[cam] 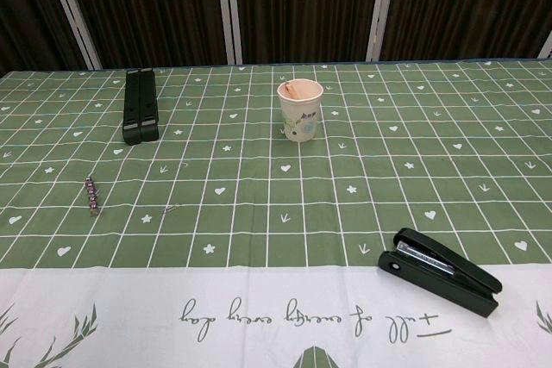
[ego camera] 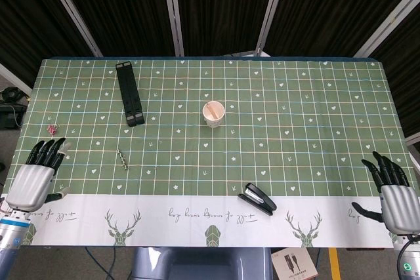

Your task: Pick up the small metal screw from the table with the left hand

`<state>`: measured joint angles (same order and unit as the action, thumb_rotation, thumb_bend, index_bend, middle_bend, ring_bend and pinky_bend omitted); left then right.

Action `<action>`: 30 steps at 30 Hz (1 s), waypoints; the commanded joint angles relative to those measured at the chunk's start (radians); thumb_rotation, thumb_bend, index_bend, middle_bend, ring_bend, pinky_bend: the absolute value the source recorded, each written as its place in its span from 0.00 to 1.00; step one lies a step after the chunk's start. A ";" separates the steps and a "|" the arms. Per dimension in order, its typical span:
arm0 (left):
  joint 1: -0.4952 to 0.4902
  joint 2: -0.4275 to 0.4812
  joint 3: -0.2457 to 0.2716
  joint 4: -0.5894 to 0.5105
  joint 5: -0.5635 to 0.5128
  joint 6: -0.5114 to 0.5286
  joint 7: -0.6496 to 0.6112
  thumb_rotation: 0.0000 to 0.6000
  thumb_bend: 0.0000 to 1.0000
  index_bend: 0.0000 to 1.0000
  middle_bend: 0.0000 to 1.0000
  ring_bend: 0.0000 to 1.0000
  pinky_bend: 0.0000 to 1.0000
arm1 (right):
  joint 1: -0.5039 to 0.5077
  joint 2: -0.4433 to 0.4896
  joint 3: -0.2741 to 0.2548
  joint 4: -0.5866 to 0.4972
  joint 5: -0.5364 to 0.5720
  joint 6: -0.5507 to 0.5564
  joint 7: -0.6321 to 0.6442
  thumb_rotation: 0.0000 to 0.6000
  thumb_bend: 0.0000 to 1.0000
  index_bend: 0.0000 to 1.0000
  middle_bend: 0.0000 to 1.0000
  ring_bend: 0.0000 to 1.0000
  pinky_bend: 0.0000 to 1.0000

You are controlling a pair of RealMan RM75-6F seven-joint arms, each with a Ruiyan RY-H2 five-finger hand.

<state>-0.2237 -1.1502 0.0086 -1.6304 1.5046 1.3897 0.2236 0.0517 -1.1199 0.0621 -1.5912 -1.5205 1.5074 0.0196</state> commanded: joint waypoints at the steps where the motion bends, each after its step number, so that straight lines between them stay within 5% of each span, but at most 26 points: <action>1: 0.001 0.001 -0.002 0.000 -0.001 -0.002 -0.001 1.00 0.09 0.00 0.00 0.00 0.00 | 0.000 0.000 0.000 -0.001 0.000 0.001 -0.001 1.00 0.05 0.15 0.00 0.00 0.10; 14: -0.004 0.001 -0.008 0.001 -0.010 -0.030 -0.007 1.00 0.09 0.00 0.00 0.00 0.00 | 0.001 0.000 0.000 -0.005 0.005 -0.004 -0.006 1.00 0.05 0.15 0.00 0.00 0.10; 23: -0.056 -0.017 -0.041 0.031 -0.061 -0.118 0.018 1.00 0.11 0.18 0.00 0.00 0.00 | 0.000 0.004 -0.002 -0.007 0.008 -0.007 -0.002 1.00 0.04 0.15 0.00 0.00 0.10; 30: -0.106 -0.088 -0.065 0.114 -0.100 -0.183 0.077 1.00 0.12 0.04 0.00 0.00 0.00 | 0.001 0.005 -0.002 -0.009 0.007 -0.007 -0.001 1.00 0.05 0.15 0.00 0.00 0.10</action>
<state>-0.3182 -1.2238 -0.0494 -1.5316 1.4136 1.2189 0.2882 0.0524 -1.1148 0.0598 -1.6001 -1.5139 1.5003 0.0186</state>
